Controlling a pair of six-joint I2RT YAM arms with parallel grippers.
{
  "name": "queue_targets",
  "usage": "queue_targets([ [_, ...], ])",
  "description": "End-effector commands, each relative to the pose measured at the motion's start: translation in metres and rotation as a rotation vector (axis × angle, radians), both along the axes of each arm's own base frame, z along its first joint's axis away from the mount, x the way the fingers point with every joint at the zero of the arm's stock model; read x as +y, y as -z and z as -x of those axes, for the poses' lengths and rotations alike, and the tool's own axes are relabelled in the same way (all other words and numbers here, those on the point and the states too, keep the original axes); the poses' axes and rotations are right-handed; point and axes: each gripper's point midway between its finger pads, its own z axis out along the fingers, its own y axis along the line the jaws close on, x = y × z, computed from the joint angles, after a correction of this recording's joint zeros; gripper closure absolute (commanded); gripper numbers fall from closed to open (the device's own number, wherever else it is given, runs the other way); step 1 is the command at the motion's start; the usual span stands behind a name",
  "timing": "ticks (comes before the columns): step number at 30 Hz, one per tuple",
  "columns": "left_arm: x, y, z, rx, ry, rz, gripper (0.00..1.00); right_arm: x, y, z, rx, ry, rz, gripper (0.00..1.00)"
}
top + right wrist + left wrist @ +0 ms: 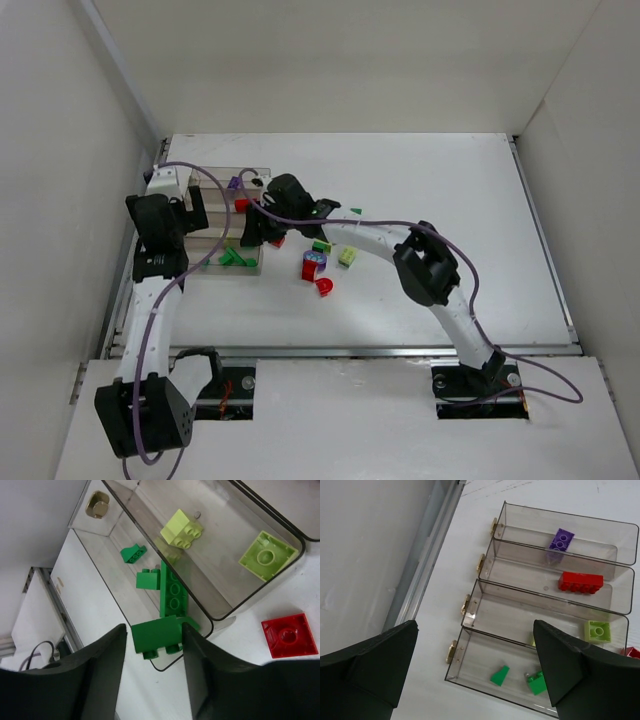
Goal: Sort the legos into containers by color
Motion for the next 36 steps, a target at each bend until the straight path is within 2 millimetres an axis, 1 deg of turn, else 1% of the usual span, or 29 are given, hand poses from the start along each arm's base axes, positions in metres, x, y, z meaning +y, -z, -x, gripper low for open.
queue_targets([
  [1,-0.005,-0.005,-0.004,-0.029,-0.022,-0.002,0.0,0.01,-0.022,0.002,-0.048,-0.046,-0.063,0.45],
  [2,-0.002,-0.001,-0.005,-0.019,-0.032,-0.015,0.0,0.012,-0.021,0.002,-0.053,-0.059,-0.065,0.38],
  [3,-0.007,-0.003,-0.007,-0.032,-0.017,-0.016,0.0,0.012,-0.021,0.003,-0.061,-0.073,-0.065,0.28],
  [5,-0.008,-0.002,-0.008,-0.032,-0.015,-0.029,0.0,0.014,-0.025,0.003,-0.073,-0.088,-0.073,0.2],
  [7,-0.007,-0.004,-0.008,-0.04,-0.024,-0.032,0.0,0.014,-0.026,0.006,-0.074,-0.11,-0.077,0.16],
  [8,-0.007,0.0,-0.007,-0.031,-0.023,-0.032,0.0,0.014,-0.026,0.006,-0.074,-0.11,-0.077,0.15],
  [9,-0.005,0.0,-0.007,-0.031,-0.034,-0.035,0.0,0.014,-0.032,0.008,-0.086,-0.122,-0.085,0.13],
  [10,-0.005,0.0,-0.007,-0.031,-0.034,-0.035,0.0,0.014,-0.032,0.008,-0.086,-0.123,-0.085,0.12],
  [14,-0.005,0.002,-0.006,-0.022,-0.034,-0.034,0.0,0.01,-0.075,0.008,-0.154,-0.121,-0.131,0.11],
  [15,-0.002,-0.009,-0.008,-0.044,-0.043,-0.036,0.0,-0.001,-0.095,0.001,-0.179,-0.09,-0.146,0.11],
  [16,-0.003,-0.012,-0.008,-0.049,-0.037,-0.025,0.0,-0.009,-0.103,-0.005,-0.181,-0.057,-0.151,0.11],
  [17,-0.004,-0.017,-0.01,-0.066,-0.042,-0.011,0.0,-0.028,-0.109,-0.026,-0.186,0.022,-0.143,0.11],
  [18,-0.003,-0.029,-0.012,-0.108,-0.068,0.038,0.0,-0.048,-0.115,-0.031,-0.156,0.082,-0.144,0.11],
  [19,-0.001,-0.035,-0.013,-0.132,-0.089,0.072,0.0,-0.065,-0.115,-0.042,-0.14,0.14,-0.136,0.11],
  [20,-0.004,-0.041,-0.015,-0.157,-0.091,0.113,0.0,-0.086,-0.111,-0.055,-0.131,0.22,-0.115,0.12],
  [21,-0.003,-0.046,-0.016,-0.182,-0.103,0.157,0.0,-0.119,-0.108,-0.078,-0.125,0.313,-0.097,0.12],
  [22,-0.003,-0.056,-0.017,-0.216,-0.117,0.221,0.0,-0.145,-0.099,-0.08,-0.107,0.372,-0.068,0.12],
  [23,-0.012,-0.059,-0.02,-0.215,-0.059,0.252,0.0,-0.165,-0.091,-0.087,-0.097,0.423,-0.036,0.12],
  [24,-0.016,-0.059,-0.021,-0.212,-0.027,0.265,0.0,-0.198,-0.084,-0.105,-0.098,0.516,0.001,0.14],
  [25,-0.016,-0.059,-0.021,-0.208,0.0,0.266,0.0,-0.215,-0.069,-0.108,-0.081,0.537,0.061,0.16],
  [26,-0.026,-0.059,-0.022,-0.193,0.084,0.252,0.0,-0.23,-0.06,-0.114,-0.105,0.532,0.121,0.16],
  [27,-0.029,-0.057,-0.019,-0.186,0.115,0.24,0.0,-0.241,-0.052,-0.119,-0.106,0.535,0.17,0.17],
  [28,-0.029,-0.051,-0.018,-0.171,0.131,0.236,0.0,-0.257,-0.042,-0.129,-0.115,0.56,0.238,0.17],
  [29,-0.027,-0.043,-0.017,-0.16,0.132,0.243,0.0,-0.263,-0.025,-0.133,-0.102,0.534,0.34,0.17],
  [31,-0.028,-0.037,-0.017,-0.153,0.146,0.241,0.0,-0.276,-0.009,-0.145,-0.094,0.552,0.445,0.17],
  [32,-0.024,-0.03,-0.015,-0.141,0.134,0.244,0.0,-0.274,-0.016,-0.155,-0.112,0.557,0.452,0.17],
  [33,-0.023,-0.03,-0.015,-0.137,0.139,0.226,0.0,-0.275,0.007,-0.154,-0.074,0.535,0.501,0.17],
  [34,-0.028,-0.026,-0.015,-0.13,0.177,0.218,0.0,-0.278,0.011,-0.159,-0.082,0.555,0.521,0.17],
  [36,-0.032,-0.022,-0.014,-0.113,0.224,0.18,0.0,-0.281,0.021,-0.161,-0.063,0.579,0.54,0.18],
])
